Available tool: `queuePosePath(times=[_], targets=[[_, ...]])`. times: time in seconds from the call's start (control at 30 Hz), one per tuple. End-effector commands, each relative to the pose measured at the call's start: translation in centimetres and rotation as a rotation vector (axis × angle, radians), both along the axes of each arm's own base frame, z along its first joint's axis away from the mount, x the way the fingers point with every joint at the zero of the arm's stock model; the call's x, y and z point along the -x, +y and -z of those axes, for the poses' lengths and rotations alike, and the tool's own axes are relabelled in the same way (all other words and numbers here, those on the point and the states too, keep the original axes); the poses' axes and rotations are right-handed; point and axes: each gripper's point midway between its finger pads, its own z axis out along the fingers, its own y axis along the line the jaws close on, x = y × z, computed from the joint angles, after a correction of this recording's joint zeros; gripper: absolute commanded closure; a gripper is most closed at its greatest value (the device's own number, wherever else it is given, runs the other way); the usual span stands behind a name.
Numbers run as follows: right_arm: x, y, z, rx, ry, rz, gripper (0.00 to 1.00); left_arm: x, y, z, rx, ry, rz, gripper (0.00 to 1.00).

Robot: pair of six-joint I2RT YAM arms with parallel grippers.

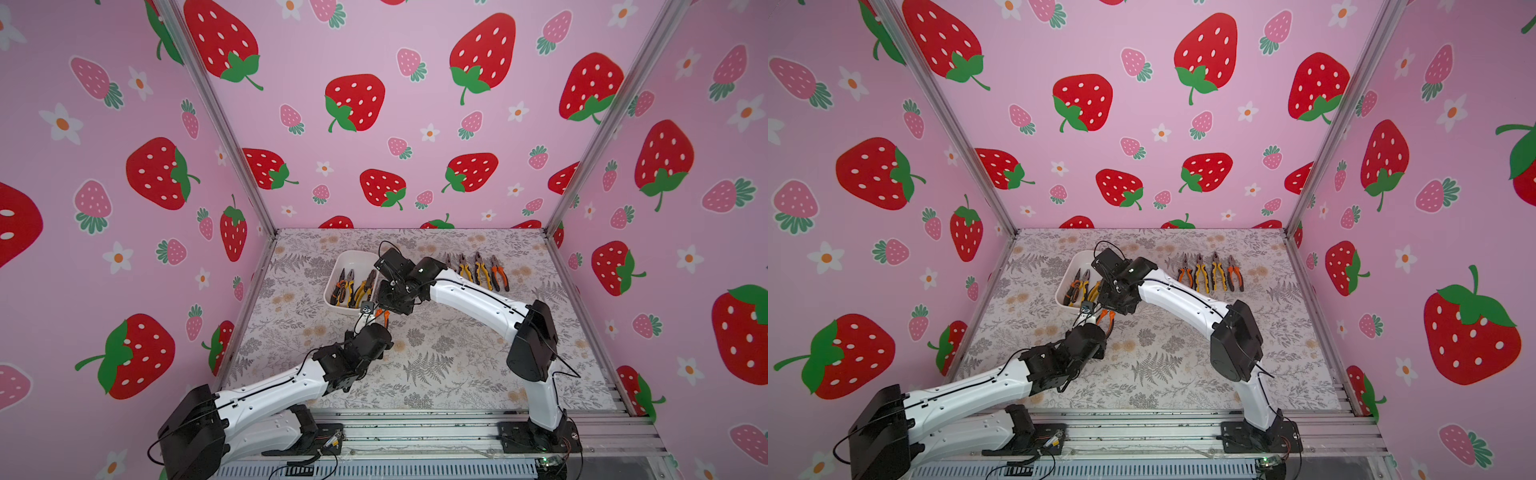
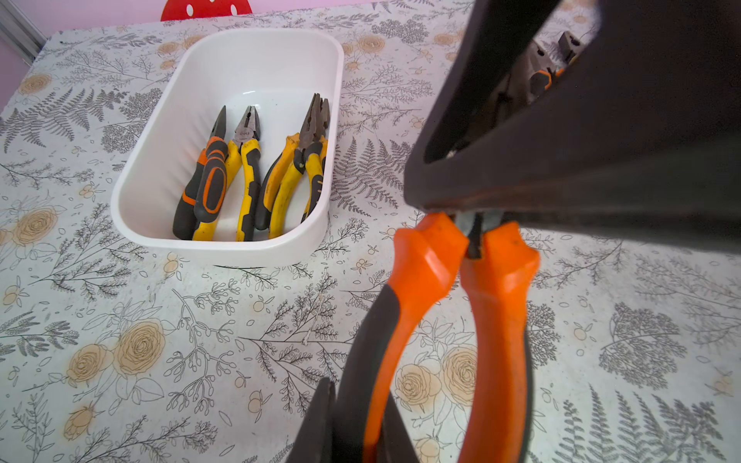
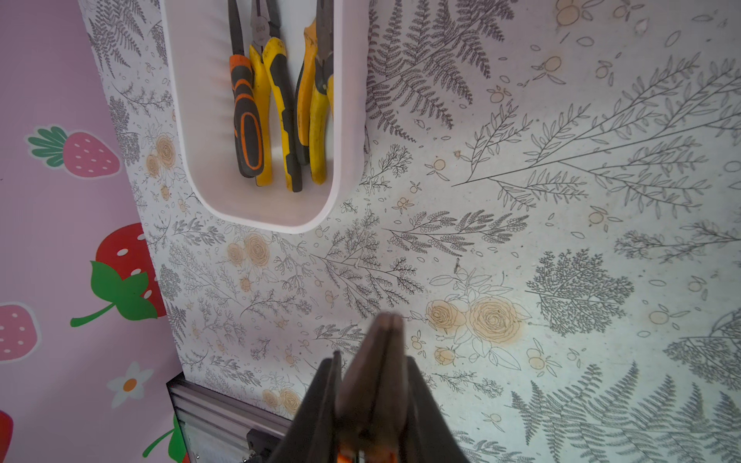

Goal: Take the pliers out of the storage box
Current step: Place the pliers at the center of the board.

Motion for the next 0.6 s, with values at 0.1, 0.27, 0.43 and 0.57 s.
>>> queuePosePath(times=[0.1,0.27,0.43,0.57], targets=[[0.8,-1.0,-0.6,0.035,-0.028,-0.026,1.00,-1.1,-0.8,-2.7,0.025,-0.062,-0.009,1.00],[-0.1,-2.4,-0.9,0.096,-0.105,-0.021,1.00,-0.9,-1.1,-2.8,0.042,-0.067,0.014,0.88],[-2.4,-6.1,-3.0,0.213,-0.229,0.014,1.00,-0.6,-0.9,-2.9,0.062,-0.079,0.025,0.47],[-4.8,-10.7,-4.8,0.295,-0.291,0.054,1.00,-0.5,-0.9,-2.9,0.065,-0.081,0.025,0.40]])
